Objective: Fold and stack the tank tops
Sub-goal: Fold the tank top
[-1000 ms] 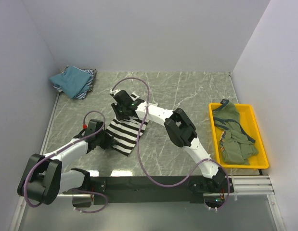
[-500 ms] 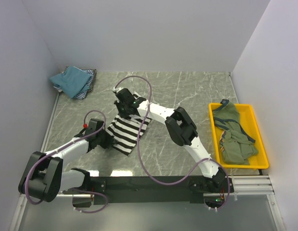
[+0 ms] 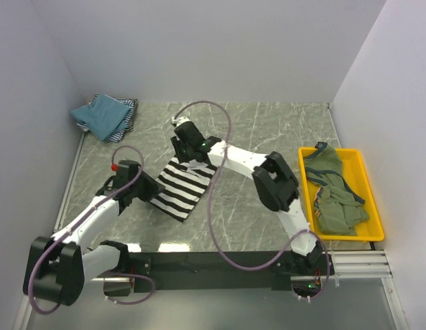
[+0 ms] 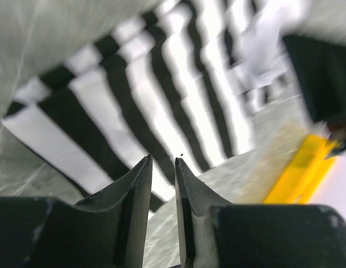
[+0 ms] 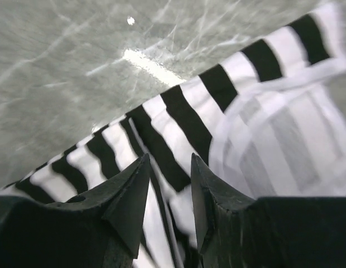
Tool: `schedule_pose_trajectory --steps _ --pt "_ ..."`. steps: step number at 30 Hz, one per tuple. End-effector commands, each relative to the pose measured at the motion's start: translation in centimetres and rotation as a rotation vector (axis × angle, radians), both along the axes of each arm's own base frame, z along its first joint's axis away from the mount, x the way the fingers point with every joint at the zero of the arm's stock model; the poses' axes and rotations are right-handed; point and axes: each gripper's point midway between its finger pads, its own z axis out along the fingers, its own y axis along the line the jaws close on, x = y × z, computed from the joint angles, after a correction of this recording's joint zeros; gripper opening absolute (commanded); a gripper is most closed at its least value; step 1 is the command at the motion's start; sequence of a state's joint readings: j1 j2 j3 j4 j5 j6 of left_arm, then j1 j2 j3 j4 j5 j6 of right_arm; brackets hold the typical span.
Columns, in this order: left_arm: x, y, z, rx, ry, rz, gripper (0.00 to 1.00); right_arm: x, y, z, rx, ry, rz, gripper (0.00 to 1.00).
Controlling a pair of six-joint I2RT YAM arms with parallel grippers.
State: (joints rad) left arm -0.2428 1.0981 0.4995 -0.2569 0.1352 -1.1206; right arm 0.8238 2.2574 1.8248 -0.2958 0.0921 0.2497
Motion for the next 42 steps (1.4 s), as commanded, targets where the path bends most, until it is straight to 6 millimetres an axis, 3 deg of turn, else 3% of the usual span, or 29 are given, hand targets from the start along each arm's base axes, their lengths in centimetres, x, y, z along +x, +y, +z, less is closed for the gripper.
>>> schedule_pose_trajectory --steps 1,2,3,5,6,8,12,21,27,29,33,38,40,42 --pt "1.8 1.9 4.0 0.023 -0.112 0.027 0.29 0.6 -1.5 9.3 0.114 -0.158 -0.056 0.43" --pt "1.9 2.3 4.2 0.033 -0.116 0.035 0.3 -0.2 -2.0 10.7 0.14 -0.167 -0.062 0.43" --pt "1.8 2.6 4.2 0.042 -0.113 0.047 0.3 -1.1 -2.9 9.2 0.116 -0.139 -0.067 0.43" --pt "1.5 3.0 3.8 0.043 -0.094 0.061 0.29 -2.5 -3.5 9.3 0.134 -0.117 -0.053 0.42" --pt "1.4 3.1 3.4 0.041 -0.084 0.062 0.29 -3.4 -4.2 7.5 0.108 -0.081 -0.049 0.42" --pt "1.0 3.2 2.3 0.031 -0.055 0.068 0.28 -4.7 -4.5 6.7 0.111 -0.049 -0.028 0.4" --pt "0.3 4.0 0.4 0.052 -0.011 0.094 0.31 -7.1 -5.7 2.7 0.052 0.021 0.01 0.38" --pt "0.8 6.6 -2.8 0.136 0.057 0.168 0.37 -7.8 -8.4 -3.8 -0.086 0.122 -0.054 0.36" --pt "1.3 8.1 -4.2 0.153 0.082 0.176 0.38 -7.9 -10.4 -5.9 -0.146 0.153 -0.115 0.35" --pt "1.6 9.1 -4.2 0.159 0.077 0.193 0.39 -7.9 -10.8 -5.8 -0.154 0.147 -0.128 0.36" --pt "2.9 8.9 -3.2 0.132 0.027 0.144 0.39 -7.7 -11.5 -4.7 -0.143 0.122 -0.162 0.37" --pt "3.8 7.9 -0.6 0.102 -0.061 0.073 0.43 -7.5 -11.9 -0.4 -0.064 0.05 -0.212 0.38" --pt "3.4 8.4 0.8 0.119 -0.082 0.097 0.46 -7.8 -11.4 1.7 -0.016 0.017 -0.217 0.38" --pt "3.3 9.7 2.4 0.17 -0.11 0.17 0.48 -8.7 -10.9 2.6 -0.023 -0.02 -0.216 0.39"
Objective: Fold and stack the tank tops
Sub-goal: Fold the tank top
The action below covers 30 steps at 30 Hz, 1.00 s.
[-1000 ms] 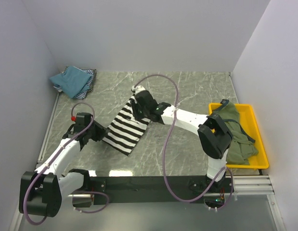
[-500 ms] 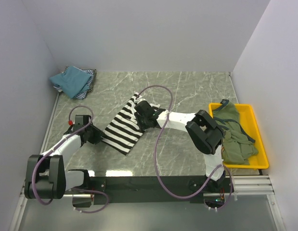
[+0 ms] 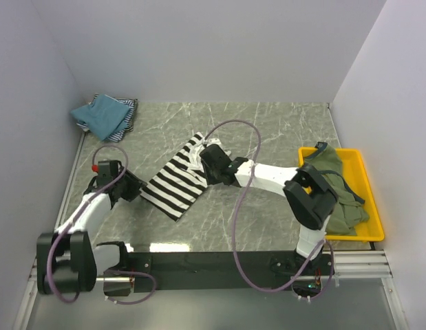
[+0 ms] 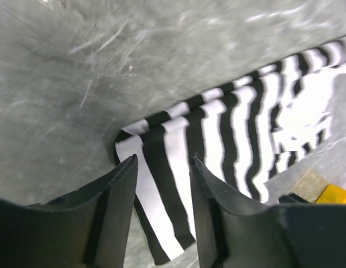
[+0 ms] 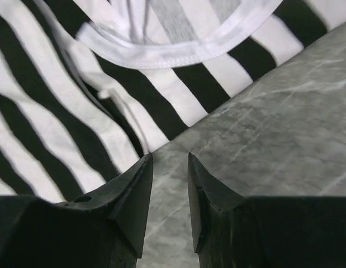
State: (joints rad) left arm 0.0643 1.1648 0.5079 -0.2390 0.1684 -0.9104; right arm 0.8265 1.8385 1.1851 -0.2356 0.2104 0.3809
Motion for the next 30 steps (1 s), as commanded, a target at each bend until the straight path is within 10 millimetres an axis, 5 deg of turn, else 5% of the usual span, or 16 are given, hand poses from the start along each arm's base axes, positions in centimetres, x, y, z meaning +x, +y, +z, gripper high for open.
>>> schedule_pose_trajectory --steps 1,5,6,13,22,30 --pt "-0.1 1.7 3.6 0.066 -0.062 0.08 0.5 -0.2 1.2 5.5 0.066 -0.139 -0.038 0.4" --pt "-1.6 4.1 4.0 0.139 -0.042 0.223 0.55 -4.0 5.5 6.5 0.077 -0.165 0.09 0.42" --pt "-1.7 4.0 3.6 0.139 -0.038 0.218 0.55 -6.0 7.1 6.5 0.073 -0.169 0.152 0.42" --pt "-0.3 1.4 0.4 0.019 -0.023 0.115 0.54 -11.9 12.5 4.3 0.011 -0.172 0.389 0.47" --pt "0.3 1.5 -1.7 0.025 -0.011 0.118 0.55 -13.7 14.5 1.6 -0.093 -0.2 0.48 0.49" --pt "0.2 1.6 -2.9 0.024 0.025 0.122 0.44 -14.0 14.6 -0.9 -0.177 -0.195 0.493 0.5"
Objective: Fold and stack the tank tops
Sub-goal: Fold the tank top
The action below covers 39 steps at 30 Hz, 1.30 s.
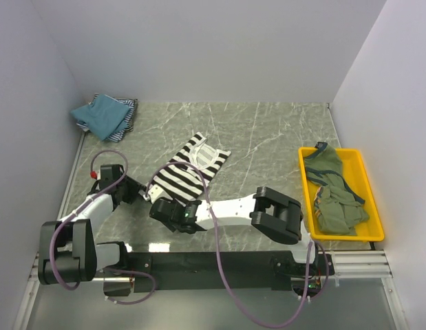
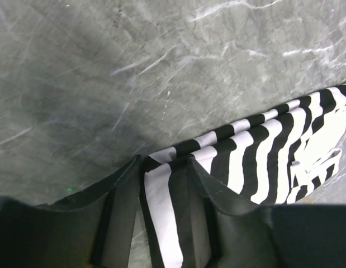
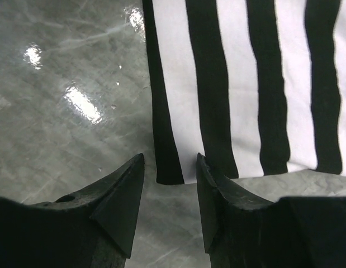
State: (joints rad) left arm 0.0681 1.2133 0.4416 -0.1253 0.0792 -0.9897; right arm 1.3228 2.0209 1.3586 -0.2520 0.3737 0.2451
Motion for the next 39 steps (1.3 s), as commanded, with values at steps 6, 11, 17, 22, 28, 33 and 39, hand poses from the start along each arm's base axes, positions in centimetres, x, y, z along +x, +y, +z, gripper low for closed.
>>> schedule_pose_trajectory --steps 6,11,17,22,28,33,39 --pt "-0.1 0.1 -1.2 0.002 0.025 0.005 0.3 0.6 0.5 -0.8 -0.044 -0.041 -0.016 0.48" --pt "0.6 0.0 -0.9 -0.005 0.014 -0.005 0.15 0.4 1.0 -0.1 -0.021 -0.027 -0.009 0.33" --pt "1.6 0.5 0.8 0.027 -0.015 -0.006 0.01 0.3 1.8 1.9 0.016 -0.019 0.006 0.01" --pt "1.8 1.6 1.9 0.072 -0.023 0.008 0.01 -1.0 3.6 4.8 0.091 0.041 0.062 0.0" --pt "0.4 5.7 3.6 0.109 -0.014 0.134 0.01 -5.6 8.6 10.0 0.288 0.219 0.217 0.0" --pt "0.8 8.6 7.6 0.134 -0.109 0.22 0.01 -7.9 11.8 11.8 0.383 0.342 0.274 0.0" --pt "4.9 8.3 13.4 0.097 -0.255 0.16 0.01 -6.6 12.6 16.5 0.512 0.383 0.261 0.0"
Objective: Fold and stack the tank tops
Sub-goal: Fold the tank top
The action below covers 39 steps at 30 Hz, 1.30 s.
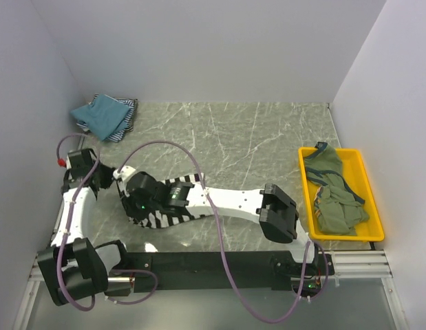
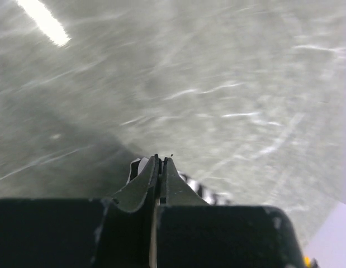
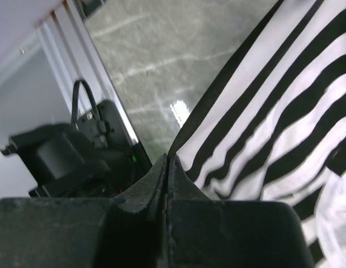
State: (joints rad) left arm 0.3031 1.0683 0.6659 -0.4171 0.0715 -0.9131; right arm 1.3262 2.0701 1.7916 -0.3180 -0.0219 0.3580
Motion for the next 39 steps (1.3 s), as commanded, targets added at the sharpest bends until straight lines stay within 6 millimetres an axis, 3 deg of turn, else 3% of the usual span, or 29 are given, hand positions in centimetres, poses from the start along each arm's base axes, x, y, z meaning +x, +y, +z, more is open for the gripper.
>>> schedule_pose_trajectory --steps 1,2,3,4,5,6,7,9,12,15,17,18,19,21,25,27,39 --pt "5.2 0.6 6.7 0.043 -0.235 -0.053 0.01 -1.3 0.3 3.6 0.107 0.132 0.053 0.0" --pt "6.1 -0.3 8.2 0.032 -0.273 -0.104 0.01 -1.1 0.0 3.7 0.12 0.154 0.057 0.0" --pt "6.8 -1.4 8.2 0.03 -0.253 -0.137 0.01 0.1 -0.8 4.7 0.15 0.179 0.037 0.0" --pt "7.2 -2.1 8.5 0.048 -0.243 -0.166 0.01 0.5 -1.4 3.6 0.146 0.19 0.023 0.0" --pt "8.0 -2.6 10.2 0.072 -0.266 -0.19 0.01 0.9 -1.9 3.6 0.151 0.196 0.012 0.0" --pt "8.5 -4.2 10.0 0.078 -0.25 -0.233 0.01 1.2 -2.6 4.4 0.173 0.205 -0.004 0.0" --pt "9.0 -4.9 10.8 0.085 -0.265 -0.254 0.01 1.9 -3.4 3.3 0.173 0.223 -0.022 0.0" --pt "9.6 -7.0 10.6 0.074 -0.261 -0.305 0.01 2.3 -4.5 4.3 0.215 0.252 -0.046 0.0" --pt "10.4 -9.9 10.5 0.052 -0.264 -0.359 0.01 3.0 -6.8 2.8 0.223 0.279 -0.102 0.0" --pt "11.1 -12.9 10.7 0.032 -0.269 -0.42 0.01 3.8 -8.2 3.2 0.26 0.289 -0.149 0.0" --pt "11.8 -14.3 10.9 0.033 -0.269 -0.443 0.01 4.0 -9.5 1.9 0.256 0.312 -0.186 0.0" --pt "11.8 -16.1 10.9 0.024 -0.268 -0.478 0.01 4.1 -10.0 2.4 0.273 0.306 -0.197 0.0" --pt "12.1 -16.9 11.4 0.022 -0.279 -0.489 0.01 4.1 -10.8 1.3 0.263 0.312 -0.214 0.0" --pt "12.3 -19.1 10.6 0.01 -0.259 -0.528 0.01 4.8 -12.0 1.6 0.283 0.313 -0.258 0.0" --pt "13.0 -22.6 10.6 -0.004 -0.259 -0.582 0.01 5.5 -14.8 -0.3 0.279 0.33 -0.326 0.0" --pt "13.1 -24.4 9.6 -0.008 -0.235 -0.608 0.01 5.9 -16.1 -0.9 0.276 0.326 -0.363 0.0" --pt "13.7 -31.2 6.1 -0.043 -0.182 -0.725 0.01 5.9 -21.1 -5.0 0.24 0.348 -0.486 0.0"
